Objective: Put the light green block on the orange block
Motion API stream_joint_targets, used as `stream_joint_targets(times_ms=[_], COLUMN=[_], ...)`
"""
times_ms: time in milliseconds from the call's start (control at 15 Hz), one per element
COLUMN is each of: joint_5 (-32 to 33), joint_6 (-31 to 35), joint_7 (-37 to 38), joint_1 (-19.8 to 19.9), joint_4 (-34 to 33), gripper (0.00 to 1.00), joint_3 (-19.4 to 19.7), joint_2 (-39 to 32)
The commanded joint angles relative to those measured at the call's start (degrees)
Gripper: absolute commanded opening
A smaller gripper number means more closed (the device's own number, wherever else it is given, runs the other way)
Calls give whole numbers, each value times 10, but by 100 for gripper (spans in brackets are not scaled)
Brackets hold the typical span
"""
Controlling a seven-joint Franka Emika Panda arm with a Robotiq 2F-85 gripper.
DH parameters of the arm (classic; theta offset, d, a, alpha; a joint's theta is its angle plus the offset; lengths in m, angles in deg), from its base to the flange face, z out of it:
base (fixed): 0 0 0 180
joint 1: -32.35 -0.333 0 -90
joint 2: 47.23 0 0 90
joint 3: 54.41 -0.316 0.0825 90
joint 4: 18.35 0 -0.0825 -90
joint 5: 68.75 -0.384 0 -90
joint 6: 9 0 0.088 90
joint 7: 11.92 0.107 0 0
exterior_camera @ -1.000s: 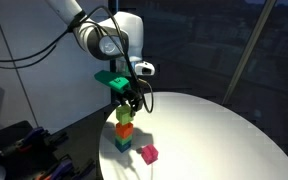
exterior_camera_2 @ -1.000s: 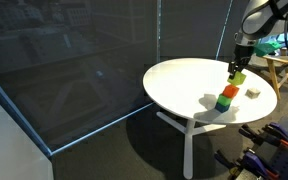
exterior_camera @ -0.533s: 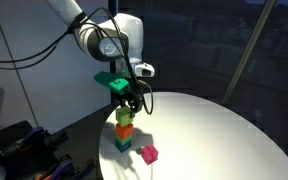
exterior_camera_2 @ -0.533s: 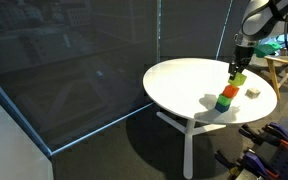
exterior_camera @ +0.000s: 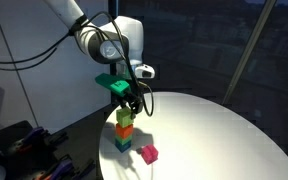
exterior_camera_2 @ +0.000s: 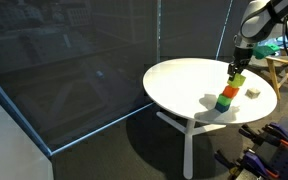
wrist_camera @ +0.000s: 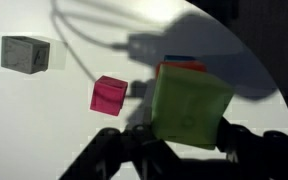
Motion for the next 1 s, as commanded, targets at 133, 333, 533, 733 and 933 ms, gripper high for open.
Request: stream_joint_targets(times_ms=[133,333,533,733,933], joint_5=[12,11,10,9,10], joint_6=[6,5,4,3,2], joint_7=[4,2,2,2,4], joint_1=[0,1,1,1,1], joint_4=[-5,-6,-7,-7,-8], gripper=[31,31,31,39,81], joint_3=[3,3,3,4,4], joint_2=[-6,-9,-12,-11,-11])
